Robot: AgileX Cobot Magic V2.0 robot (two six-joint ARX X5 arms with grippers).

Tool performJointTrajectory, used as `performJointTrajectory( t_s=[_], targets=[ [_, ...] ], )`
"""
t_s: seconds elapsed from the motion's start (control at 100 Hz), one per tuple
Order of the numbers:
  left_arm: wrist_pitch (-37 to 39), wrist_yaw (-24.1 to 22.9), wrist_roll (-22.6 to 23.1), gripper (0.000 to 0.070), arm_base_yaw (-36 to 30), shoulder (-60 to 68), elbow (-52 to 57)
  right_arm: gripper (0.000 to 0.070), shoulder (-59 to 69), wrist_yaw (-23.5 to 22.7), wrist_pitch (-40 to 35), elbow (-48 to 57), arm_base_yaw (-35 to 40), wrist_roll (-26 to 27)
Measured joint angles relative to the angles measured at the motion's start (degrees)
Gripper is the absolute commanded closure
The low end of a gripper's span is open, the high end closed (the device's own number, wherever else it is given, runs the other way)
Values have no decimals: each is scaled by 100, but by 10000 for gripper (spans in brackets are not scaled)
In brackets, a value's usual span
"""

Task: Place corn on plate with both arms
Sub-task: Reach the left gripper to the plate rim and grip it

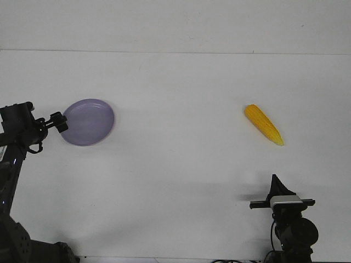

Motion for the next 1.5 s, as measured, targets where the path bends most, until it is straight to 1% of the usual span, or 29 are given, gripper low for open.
performJointTrajectory(
  t_s=[0.25, 0.4, 0.46, 0.54, 0.65, 0.73, 0.84, 0.87, 0.88, 1.27, 1.39, 1.5],
  targets=[
    [203, 20, 85, 199, 2, 984, 142, 700, 0, 0, 0, 0, 0, 0],
    [439, 149, 103, 204, -17, 1298, 142, 700, 0, 0, 0, 0, 0, 0],
    [529, 151, 103, 219, -50, 1353, 142, 700, 0, 0, 0, 0, 0, 0],
    [654, 151, 103, 287, -114, 1416, 142, 700, 0, 0, 0, 0, 0, 0],
    [739, 155, 105, 305, -203, 1512, 142, 700, 0, 0, 2, 0, 0, 0],
    [758, 151, 107, 420, -236, 1532, 146, 700, 0, 0, 0, 0, 0, 0],
    [765, 122, 107, 647, -256, 1552, 146, 700, 0, 0, 2, 0, 0, 0],
    [763, 107, 107, 696, -258, 1556, 146, 700, 0, 0, 0, 0, 0, 0],
    [765, 107, 107, 700, -258, 1558, 146, 700, 0, 0, 0, 0, 0, 0],
    [789, 199, 105, 693, -258, 1495, 160, 700, 0, 0, 0, 0, 0, 0],
    [601, 487, 122, 693, -258, 1139, 157, 700, 0, 0, 0, 0, 0, 0],
    [356, 885, 133, 693, -269, 551, 157, 700, 0, 0, 0, 0, 0, 0]
  ],
)
